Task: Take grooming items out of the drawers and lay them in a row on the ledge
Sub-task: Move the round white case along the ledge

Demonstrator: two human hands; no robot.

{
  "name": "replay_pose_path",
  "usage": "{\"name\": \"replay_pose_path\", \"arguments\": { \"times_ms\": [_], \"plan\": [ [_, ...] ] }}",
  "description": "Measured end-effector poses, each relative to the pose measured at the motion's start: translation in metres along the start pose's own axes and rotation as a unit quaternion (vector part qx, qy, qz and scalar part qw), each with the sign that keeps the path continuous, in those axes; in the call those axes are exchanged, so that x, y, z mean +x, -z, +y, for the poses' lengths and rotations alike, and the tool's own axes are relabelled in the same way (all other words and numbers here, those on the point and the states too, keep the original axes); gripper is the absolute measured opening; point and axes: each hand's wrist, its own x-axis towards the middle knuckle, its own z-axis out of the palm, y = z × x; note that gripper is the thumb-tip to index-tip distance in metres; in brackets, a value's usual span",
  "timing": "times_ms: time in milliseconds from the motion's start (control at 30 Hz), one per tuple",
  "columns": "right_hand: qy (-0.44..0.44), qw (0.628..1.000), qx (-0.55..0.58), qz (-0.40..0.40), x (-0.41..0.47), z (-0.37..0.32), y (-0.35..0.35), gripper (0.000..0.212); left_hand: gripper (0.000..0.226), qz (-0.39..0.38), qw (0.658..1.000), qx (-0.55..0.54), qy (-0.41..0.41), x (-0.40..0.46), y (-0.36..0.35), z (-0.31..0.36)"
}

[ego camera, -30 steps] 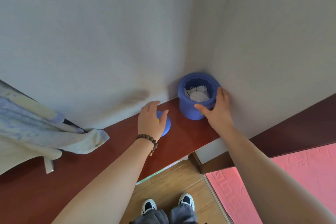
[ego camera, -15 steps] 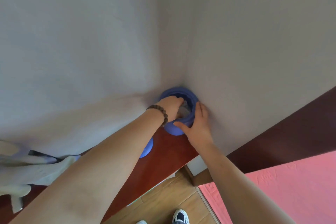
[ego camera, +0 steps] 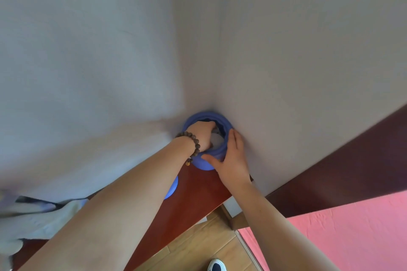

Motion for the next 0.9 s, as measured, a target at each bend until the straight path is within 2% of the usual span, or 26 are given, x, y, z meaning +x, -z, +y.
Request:
{"name": "replay_pose_path", "arguments": {
  "times_ms": [67, 200, 333, 467, 667, 767, 900],
  "plan": [
    [-0.002, 1.0, -0.001, 0.001, 0.0, 0.0, 0.0, 0.108, 0.054, 0.01, 1.0, -0.019, 0.005, -0.001, -0.001, 0.0],
    [-0.005, 1.0, -0.004, -0.004, 0.0, 0.001, 0.0, 0.107, 0.039, 0.051, 0.997, -0.058, 0.0, -0.006, 0.0, 0.004],
    [-0.008, 1.0, -0.009, -0.002, 0.0, 0.0, 0.0, 0.106, 0.034, 0.158, 0.983, -0.09, -0.024, -0.024, 0.002, 0.0],
    [-0.004, 1.0, -0.021, -0.009, -0.002, -0.002, 0.002, 0.105, 0.037, 0.278, 0.947, -0.162, -0.019, -0.05, 0.016, -0.01],
    [0.011, 0.995, -0.099, -0.001, -0.007, -0.012, 0.006, 0.102, 0.034, 0.378, 0.895, -0.233, 0.055, -0.098, 0.028, -0.035],
    [0.077, 0.989, -0.121, 0.016, -0.015, -0.024, -0.001, 0.093, 0.03, 0.409, 0.873, -0.247, 0.098, -0.13, 0.022, -0.055],
    [0.157, 0.978, -0.137, -0.014, -0.031, -0.048, -0.027, 0.083, 0.024, 0.445, 0.83, -0.295, 0.162, -0.183, -0.001, -0.084]
  ]
}}
